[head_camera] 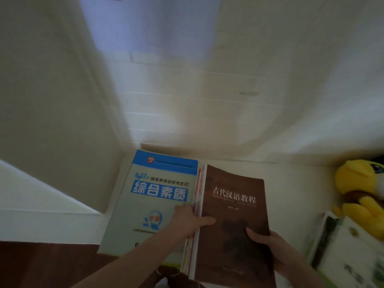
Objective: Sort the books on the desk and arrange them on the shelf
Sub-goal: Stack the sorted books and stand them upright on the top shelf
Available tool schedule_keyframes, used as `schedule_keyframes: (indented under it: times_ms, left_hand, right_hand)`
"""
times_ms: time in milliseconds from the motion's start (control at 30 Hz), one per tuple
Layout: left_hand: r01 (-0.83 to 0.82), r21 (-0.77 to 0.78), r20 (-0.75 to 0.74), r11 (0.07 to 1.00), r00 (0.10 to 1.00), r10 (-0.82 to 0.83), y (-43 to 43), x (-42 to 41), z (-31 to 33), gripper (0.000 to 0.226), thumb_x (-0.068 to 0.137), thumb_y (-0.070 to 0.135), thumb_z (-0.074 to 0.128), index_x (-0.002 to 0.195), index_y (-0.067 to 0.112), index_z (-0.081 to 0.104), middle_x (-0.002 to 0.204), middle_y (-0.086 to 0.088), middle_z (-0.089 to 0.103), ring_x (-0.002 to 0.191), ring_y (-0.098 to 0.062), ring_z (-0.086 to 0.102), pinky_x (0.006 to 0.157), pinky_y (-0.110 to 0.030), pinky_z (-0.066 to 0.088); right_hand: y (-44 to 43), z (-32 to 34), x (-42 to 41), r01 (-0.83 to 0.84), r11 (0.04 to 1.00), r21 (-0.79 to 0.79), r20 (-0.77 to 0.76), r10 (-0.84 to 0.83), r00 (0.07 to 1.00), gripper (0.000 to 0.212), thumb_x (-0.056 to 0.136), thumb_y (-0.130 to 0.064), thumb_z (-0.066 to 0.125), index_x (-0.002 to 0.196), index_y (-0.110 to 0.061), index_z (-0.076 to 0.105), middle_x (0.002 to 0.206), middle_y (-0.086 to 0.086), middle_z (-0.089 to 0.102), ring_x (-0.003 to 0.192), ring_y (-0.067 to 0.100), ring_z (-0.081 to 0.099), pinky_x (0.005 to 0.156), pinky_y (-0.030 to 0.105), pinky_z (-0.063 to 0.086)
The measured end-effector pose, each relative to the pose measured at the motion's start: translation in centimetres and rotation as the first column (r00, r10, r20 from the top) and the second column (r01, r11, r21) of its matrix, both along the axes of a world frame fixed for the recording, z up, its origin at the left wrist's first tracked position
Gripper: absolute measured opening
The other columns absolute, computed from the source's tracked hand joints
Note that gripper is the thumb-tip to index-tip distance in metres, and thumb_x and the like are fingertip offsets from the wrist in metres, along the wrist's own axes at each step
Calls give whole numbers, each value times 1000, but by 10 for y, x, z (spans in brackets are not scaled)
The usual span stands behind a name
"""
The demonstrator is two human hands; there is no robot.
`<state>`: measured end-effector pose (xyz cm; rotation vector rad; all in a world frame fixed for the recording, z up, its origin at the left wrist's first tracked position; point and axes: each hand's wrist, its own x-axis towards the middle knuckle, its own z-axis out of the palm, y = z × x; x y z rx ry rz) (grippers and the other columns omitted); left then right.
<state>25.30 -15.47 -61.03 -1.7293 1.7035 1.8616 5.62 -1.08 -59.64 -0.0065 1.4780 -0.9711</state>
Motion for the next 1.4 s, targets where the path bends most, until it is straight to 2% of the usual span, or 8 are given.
schedule_keyframes:
  times_ms: [167, 533, 700, 833, 1033, 1200, 1300, 1400]
  left_hand:
    - [68, 65, -20, 996, 998, -67, 15, -42, -7, 59, 73, 39, 79, 121, 11, 61, 121, -8, 64, 110, -21, 62, 94, -27, 49]
    - [0, 283, 0, 959, 1000, 0, 16, -56, -37, 56, 71, 11, 81, 122, -1, 60, 119, -15, 65, 108, -27, 63, 94, -32, 50]
    - [223, -66, 141, 973, 967, -212, 21, -57, -22, 117, 67, 44, 81, 150, 5, 8, 154, -17, 17, 144, -32, 16, 114, -38, 23]
    - [182, -221, -4, 958, 982, -188, 23, -55, -2, 96, 75, 32, 78, 148, 12, 20, 147, -14, 25, 138, -26, 28, 111, -30, 27]
    - [-10, -372, -206, 928, 976, -72, 11, -8, 36, 62, 84, 25, 70, 139, 27, 40, 134, 7, 31, 122, -9, 34, 111, -34, 31]
    - [-120, -541, 54, 833, 983, 176, -39, 88, 29, 64, 81, 17, 74, 137, 11, 43, 135, -15, 37, 126, -32, 39, 99, -39, 39]
    - [-135, -370, 218, 919, 949, 227, -72, 149, -29, 95, 62, 53, 82, 137, 10, 42, 136, -15, 47, 123, -37, 46, 104, -50, 38]
    - [-251, -199, 160, 947, 945, 284, -91, 180, -77, 106, 43, 73, 79, 128, 15, 52, 119, -9, 64, 105, -29, 63, 93, -52, 50]
  right_hand:
    - [23, -9, -28, 82, 996, 39, -17, -81, 997, 46, 73, -4, 73, 117, 6, 63, 110, 27, 68, 97, 45, 67, 82, 50, 56]
    - [30, -27, -38, 46, 994, 95, -130, -33, 991, 54, 65, -9, 82, 116, -4, 65, 112, 22, 69, 98, 41, 67, 94, 54, 50]
    - [31, -26, -41, -184, 936, 302, -702, 349, 621, 124, 59, -42, 90, 154, -20, 13, 156, 10, 11, 144, 32, 14, 116, 50, 21]
    - [30, -9, -29, -345, 901, 263, -814, 399, 422, 139, 37, -89, 66, 152, -30, 11, 158, 5, 4, 145, 28, 10, 116, 48, 18]
    - [9, 6, 6, -391, 920, 0, -769, 250, 589, 98, 65, -50, 81, 143, -40, 22, 157, -7, 13, 145, 18, 15, 118, 43, 24]
    - [-52, -11, 85, -335, 916, -219, -440, 214, 872, 100, 66, -34, 88, 142, -38, 24, 152, -2, 30, 136, 15, 37, 106, 36, 44]
    - [-85, -25, 122, -244, 962, -123, -237, 211, 948, 114, 65, -38, 87, 152, -23, 16, 152, 3, 34, 132, 18, 44, 105, 38, 43]
    - [-101, -36, 138, -200, 979, -47, -161, 190, 968, 100, 51, -47, 92, 133, -13, 45, 117, 3, 67, 100, 21, 68, 88, 43, 56]
